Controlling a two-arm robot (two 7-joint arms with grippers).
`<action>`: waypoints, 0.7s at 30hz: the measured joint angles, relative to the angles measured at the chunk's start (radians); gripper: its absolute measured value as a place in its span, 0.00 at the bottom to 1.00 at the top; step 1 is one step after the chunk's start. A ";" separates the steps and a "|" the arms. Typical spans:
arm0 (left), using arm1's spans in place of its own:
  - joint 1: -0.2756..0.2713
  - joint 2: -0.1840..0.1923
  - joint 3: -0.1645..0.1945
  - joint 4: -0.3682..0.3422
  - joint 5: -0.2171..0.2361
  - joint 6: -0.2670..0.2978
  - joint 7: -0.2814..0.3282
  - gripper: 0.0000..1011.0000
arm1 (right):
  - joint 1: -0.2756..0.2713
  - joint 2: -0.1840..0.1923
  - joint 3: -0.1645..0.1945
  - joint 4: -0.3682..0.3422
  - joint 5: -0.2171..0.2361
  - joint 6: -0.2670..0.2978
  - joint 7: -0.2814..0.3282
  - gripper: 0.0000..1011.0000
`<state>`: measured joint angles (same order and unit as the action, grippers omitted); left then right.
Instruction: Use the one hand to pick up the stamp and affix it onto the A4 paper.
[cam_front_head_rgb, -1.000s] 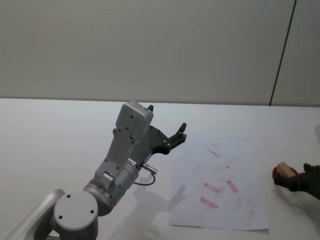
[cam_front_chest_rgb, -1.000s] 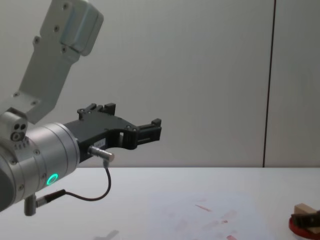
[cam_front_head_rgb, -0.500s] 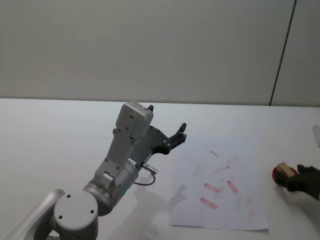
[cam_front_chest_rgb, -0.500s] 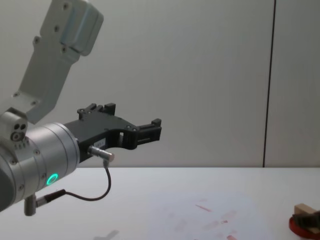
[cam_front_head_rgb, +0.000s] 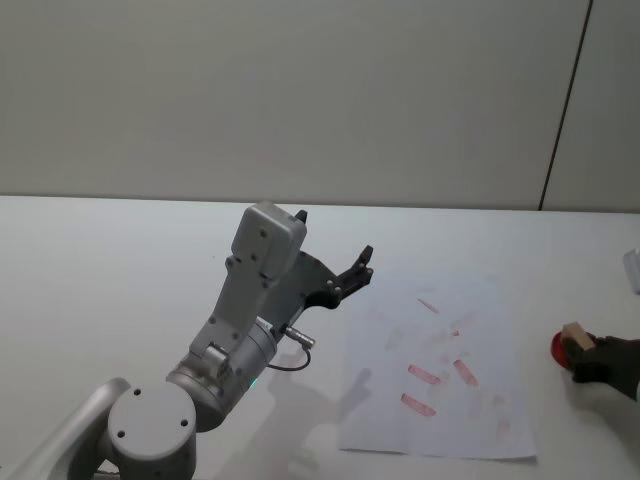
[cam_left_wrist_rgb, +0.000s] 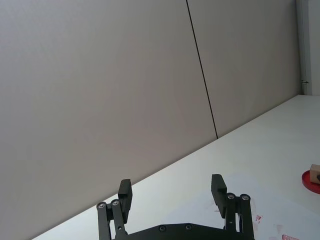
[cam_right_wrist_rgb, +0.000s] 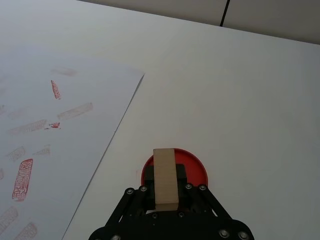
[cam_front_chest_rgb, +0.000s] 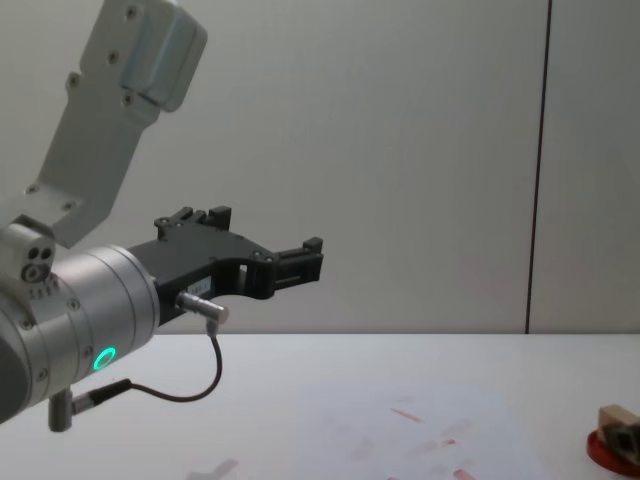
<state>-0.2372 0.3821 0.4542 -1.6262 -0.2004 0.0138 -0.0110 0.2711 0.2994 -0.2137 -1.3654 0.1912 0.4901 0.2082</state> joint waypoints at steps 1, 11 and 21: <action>0.000 0.000 0.000 0.000 0.000 0.000 0.000 0.99 | 0.000 0.000 0.000 0.000 0.000 0.000 0.000 0.22; 0.000 0.000 0.000 0.000 0.000 0.000 0.000 0.99 | 0.001 -0.001 0.000 0.001 -0.002 -0.002 0.000 0.22; 0.000 0.000 0.000 0.000 0.000 0.000 0.000 0.99 | -0.003 0.001 0.000 -0.004 -0.010 -0.020 -0.005 0.22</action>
<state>-0.2372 0.3821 0.4542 -1.6262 -0.2004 0.0139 -0.0109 0.2684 0.3006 -0.2134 -1.3689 0.1812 0.4699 0.2036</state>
